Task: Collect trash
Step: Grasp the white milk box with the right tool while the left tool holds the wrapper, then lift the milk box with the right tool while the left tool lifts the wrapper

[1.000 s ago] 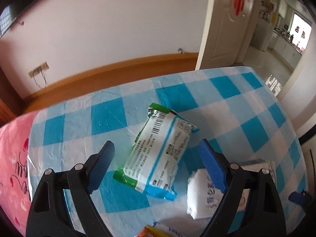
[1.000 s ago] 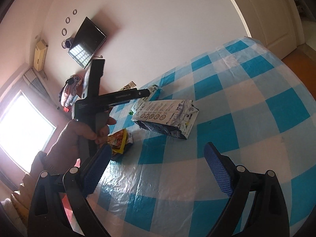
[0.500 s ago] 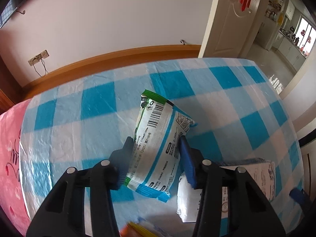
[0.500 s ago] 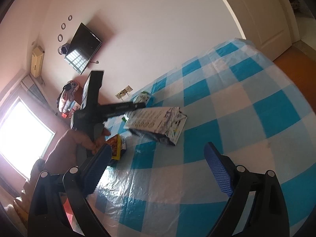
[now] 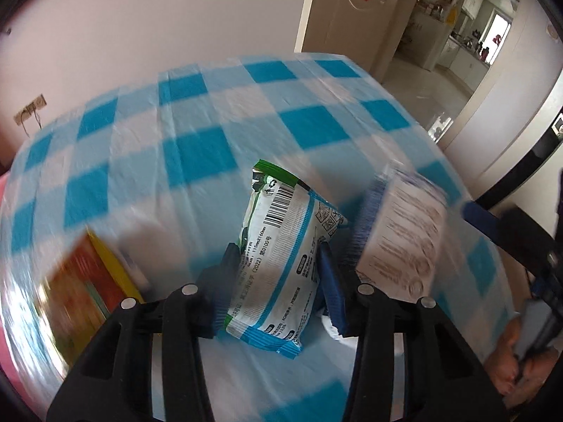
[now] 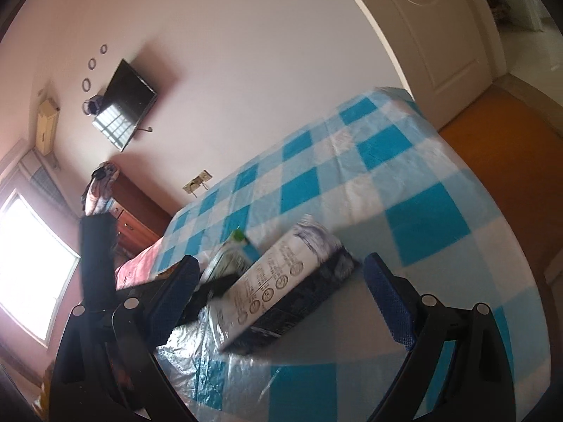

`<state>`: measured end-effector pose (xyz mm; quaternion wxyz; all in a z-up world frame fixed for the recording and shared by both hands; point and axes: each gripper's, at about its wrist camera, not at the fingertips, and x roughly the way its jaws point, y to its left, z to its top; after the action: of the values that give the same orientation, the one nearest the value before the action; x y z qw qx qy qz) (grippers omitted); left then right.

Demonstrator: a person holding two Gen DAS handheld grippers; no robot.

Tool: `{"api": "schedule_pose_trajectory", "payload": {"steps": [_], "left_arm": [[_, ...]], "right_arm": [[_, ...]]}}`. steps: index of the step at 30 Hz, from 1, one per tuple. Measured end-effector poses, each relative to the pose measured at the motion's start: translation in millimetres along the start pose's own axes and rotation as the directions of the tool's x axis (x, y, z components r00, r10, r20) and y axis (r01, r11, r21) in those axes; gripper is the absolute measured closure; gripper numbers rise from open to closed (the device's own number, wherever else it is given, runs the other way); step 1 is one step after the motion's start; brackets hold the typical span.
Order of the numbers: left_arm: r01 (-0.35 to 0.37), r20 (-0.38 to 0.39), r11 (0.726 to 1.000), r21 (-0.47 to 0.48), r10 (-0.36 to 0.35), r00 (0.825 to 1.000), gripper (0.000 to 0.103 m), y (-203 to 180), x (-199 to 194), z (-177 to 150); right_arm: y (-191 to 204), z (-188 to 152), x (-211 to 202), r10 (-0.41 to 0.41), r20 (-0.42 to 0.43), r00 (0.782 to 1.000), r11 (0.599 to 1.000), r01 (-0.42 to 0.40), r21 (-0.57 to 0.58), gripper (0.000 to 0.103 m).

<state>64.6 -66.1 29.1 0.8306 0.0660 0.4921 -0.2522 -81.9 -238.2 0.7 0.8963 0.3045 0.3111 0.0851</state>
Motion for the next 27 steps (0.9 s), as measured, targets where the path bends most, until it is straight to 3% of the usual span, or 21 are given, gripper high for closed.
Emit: {"api": "schedule_pose_trajectory", "payload": {"steps": [13, 23, 27], "left_arm": [[0.109, 0.044, 0.982, -0.152, -0.103, 0.994, 0.058, -27.1, -29.6, -72.1], [0.128, 0.095, 0.961, -0.247, -0.107, 0.990, 0.060, -15.0, -46.3, -100.4], [0.123, 0.104, 0.956, -0.265, -0.099, 0.990, 0.060, -7.8, -52.2, -109.3]], "right_arm": [[5.3, -15.5, 8.2, -0.059, -0.097, 0.994, 0.998, 0.055, -0.039, 0.010], [21.6, -32.4, 25.6, -0.198, -0.137, 0.971, 0.964, 0.167, -0.208, 0.010], [23.8, -35.7, 28.0, -0.255, -0.126, 0.959, 0.942, 0.217, -0.255, 0.020]]}}
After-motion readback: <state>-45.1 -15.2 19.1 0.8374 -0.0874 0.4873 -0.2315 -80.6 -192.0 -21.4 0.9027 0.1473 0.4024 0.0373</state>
